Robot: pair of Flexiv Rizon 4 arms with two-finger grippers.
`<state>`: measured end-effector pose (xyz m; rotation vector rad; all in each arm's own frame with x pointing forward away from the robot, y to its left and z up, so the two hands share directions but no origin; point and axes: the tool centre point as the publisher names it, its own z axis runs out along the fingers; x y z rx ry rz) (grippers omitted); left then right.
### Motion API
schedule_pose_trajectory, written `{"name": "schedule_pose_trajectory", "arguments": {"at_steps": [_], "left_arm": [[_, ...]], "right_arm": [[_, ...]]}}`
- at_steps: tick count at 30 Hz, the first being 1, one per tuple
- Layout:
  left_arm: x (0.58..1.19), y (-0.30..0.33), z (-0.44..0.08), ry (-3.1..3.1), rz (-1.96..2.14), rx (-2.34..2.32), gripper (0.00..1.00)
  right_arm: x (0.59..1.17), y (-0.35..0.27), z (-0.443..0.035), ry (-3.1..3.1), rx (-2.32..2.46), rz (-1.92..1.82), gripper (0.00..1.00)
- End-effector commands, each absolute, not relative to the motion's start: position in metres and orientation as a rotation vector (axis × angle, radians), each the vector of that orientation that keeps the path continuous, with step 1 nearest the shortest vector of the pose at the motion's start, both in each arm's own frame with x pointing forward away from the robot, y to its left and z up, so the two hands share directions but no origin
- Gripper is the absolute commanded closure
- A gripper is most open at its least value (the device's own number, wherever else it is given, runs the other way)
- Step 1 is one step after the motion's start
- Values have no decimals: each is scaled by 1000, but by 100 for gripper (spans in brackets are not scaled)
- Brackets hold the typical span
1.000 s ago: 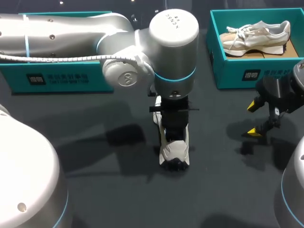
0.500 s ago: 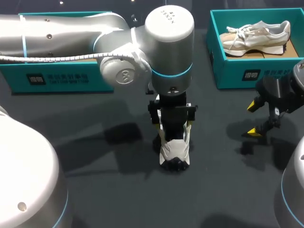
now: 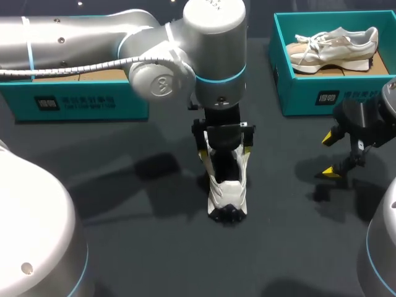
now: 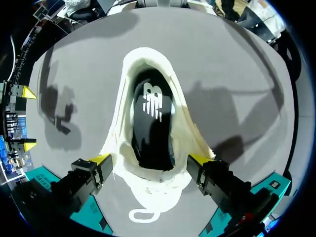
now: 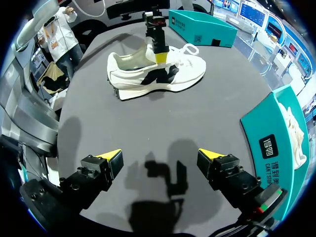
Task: Take the shoe out of the shoebox, open the shoe tongue, remove and reinsert the insole, then place the shoe into the shoebox
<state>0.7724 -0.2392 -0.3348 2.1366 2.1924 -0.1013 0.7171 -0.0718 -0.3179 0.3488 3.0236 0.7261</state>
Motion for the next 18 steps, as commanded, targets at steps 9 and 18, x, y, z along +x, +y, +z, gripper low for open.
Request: {"name": "schedule_pose_trajectory", "arguments": {"at_steps": [9,18], "left_arm": [[805,-228,-314,2230,-55,2076,25],[816,-223,-295,2235,-70,2036,55]], "right_arm": [[716,-71,-318,3022,351,721,0],[716,-71,-318,3022,351,721,0]]}}
